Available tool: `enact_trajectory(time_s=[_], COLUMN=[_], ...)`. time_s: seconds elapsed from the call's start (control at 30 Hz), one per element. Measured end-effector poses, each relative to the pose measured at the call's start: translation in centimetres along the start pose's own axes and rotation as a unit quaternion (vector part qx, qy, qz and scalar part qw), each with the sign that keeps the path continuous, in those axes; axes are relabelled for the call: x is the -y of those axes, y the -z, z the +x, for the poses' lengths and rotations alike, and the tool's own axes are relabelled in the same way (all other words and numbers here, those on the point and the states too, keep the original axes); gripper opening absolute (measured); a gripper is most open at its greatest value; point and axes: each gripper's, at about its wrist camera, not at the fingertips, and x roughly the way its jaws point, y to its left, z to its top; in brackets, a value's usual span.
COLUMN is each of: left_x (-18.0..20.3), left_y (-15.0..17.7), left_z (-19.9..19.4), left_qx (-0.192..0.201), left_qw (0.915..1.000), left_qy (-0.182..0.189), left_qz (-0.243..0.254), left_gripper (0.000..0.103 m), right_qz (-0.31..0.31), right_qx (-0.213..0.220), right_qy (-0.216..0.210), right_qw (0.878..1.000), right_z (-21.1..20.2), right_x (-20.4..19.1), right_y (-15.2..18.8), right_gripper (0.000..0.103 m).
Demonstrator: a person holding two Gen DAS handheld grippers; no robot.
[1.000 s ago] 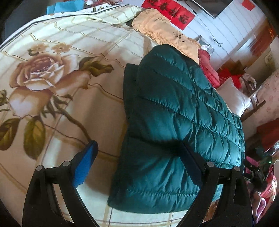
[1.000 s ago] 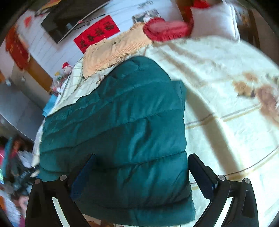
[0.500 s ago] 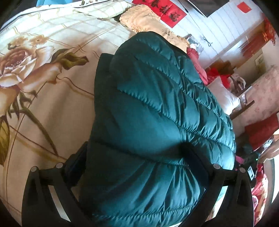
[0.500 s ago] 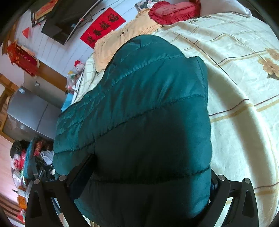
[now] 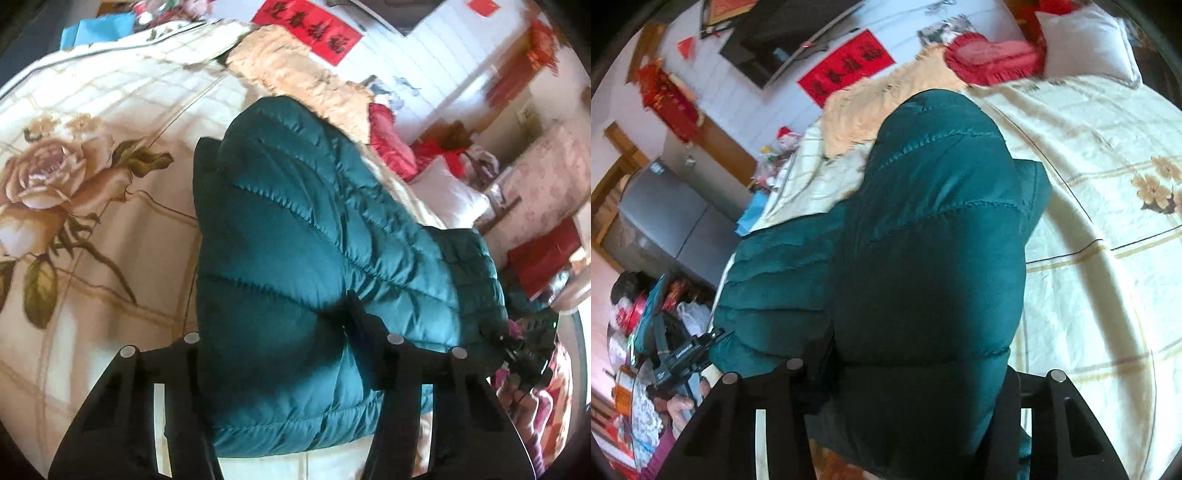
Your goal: Fold large clothes
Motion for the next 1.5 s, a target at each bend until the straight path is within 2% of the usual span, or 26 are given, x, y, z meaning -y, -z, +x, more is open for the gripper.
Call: enact_trajectory(time_s=[0.1, 0.2, 0.3, 0.33, 0.37, 0.43, 0.47, 0.5, 0.53, 0.63, 0.7, 0.83, 0.9, 1.13, 1.3, 1.5], left_x=[0.8, 0.8, 0.5, 0.4, 0.0, -0.3, -0.4, -0.3, 0.1, 1.2, 1.9, 3.3, 4.2, 7.7, 9.4, 10.9], left_y=[1.8, 4.5, 7.0, 7.4, 8.0, 8.7, 8.8, 9.1, 9.2, 9.5, 9.7, 9.9, 10.0, 11.6, 13.0, 14.6], left_z=[-3.0, -5.4, -5.8, -5.6, -5.4, -5.2, -5.3, -5.5, -5.8, -6.7, -7.7, -9.3, -10.2, -11.8, -11.7, -11.6], left_qx=[-0.004, -0.022, -0.045, -0.05, -0.053, -0.047, -0.041, -0.035, -0.027, -0.011, -0.001, 0.038, 0.059, 0.099, 0.101, 0.112], left_qw=[0.9996, 0.9991, 0.9981, 0.9978, 0.9976, 0.9978, 0.9978, 0.9974, 0.9958, 0.9919, 0.9888, 0.9817, 0.977, 0.9656, 0.9631, 0.9586], left_qy=[0.015, 0.012, -0.015, -0.02, -0.028, -0.042, -0.049, -0.06, -0.084, -0.117, -0.139, -0.173, -0.189, -0.215, -0.22, -0.23], left_qz=[0.023, 0.034, 0.04, 0.039, 0.035, 0.024, 0.019, 0.018, 0.025, 0.049, 0.056, 0.069, 0.079, 0.109, 0.117, 0.126], left_gripper=[0.052, 0.052, 0.052, 0.053, 0.054, 0.066, 0.068, 0.073, 0.077, 0.077, 0.077, 0.077, 0.077, 0.077, 0.077, 0.077], right_qz=[-0.011, -0.004, 0.006, 0.009, 0.015, 0.021, 0.018, 0.019, 0.023, 0.012, -0.015, -0.047, -0.064, -0.12, -0.145, -0.154], right_qx=[-0.003, -0.019, -0.038, -0.041, -0.042, -0.039, -0.035, -0.03, -0.023, -0.006, 0.001, 0.025, 0.05, 0.07, 0.078, 0.084], right_qy=[-0.015, -0.025, -0.018, -0.012, 0.003, 0.049, 0.078, 0.101, 0.122, 0.15, 0.185, 0.223, 0.236, 0.229, 0.212, 0.208], right_qw=[1.0, 1.0, 0.999, 0.999, 0.999, 0.998, 0.996, 0.994, 0.992, 0.989, 0.983, 0.973, 0.968, 0.963, 0.963, 0.962], right_z=[-2.3, -4.0, -4.6, -4.6, -4.5, -4.2, -4.0, -4.0, -4.2, -5.3, -5.9, -7.4, -8.5, -9.3, -8.2, -6.8], right_x=[-1.1, -1.3, -0.4, -0.1, 0.4, 1.4, 1.6, 1.9, 2.0, 1.0, -0.2, -2.6, -4.3, -9.8, -13.6, -15.5], right_y=[1.5, 3.9, 6.2, 6.6, 7.2, 7.9, 8.0, 8.0, 8.0, 7.9, 8.1, 8.5, 8.6, 10.8, 13.8, 16.2], right_gripper=[0.049, 0.049, 0.051, 0.056, 0.066, 0.075, 0.083, 0.087, 0.089, 0.089, 0.089, 0.089, 0.089, 0.089, 0.09, 0.095])
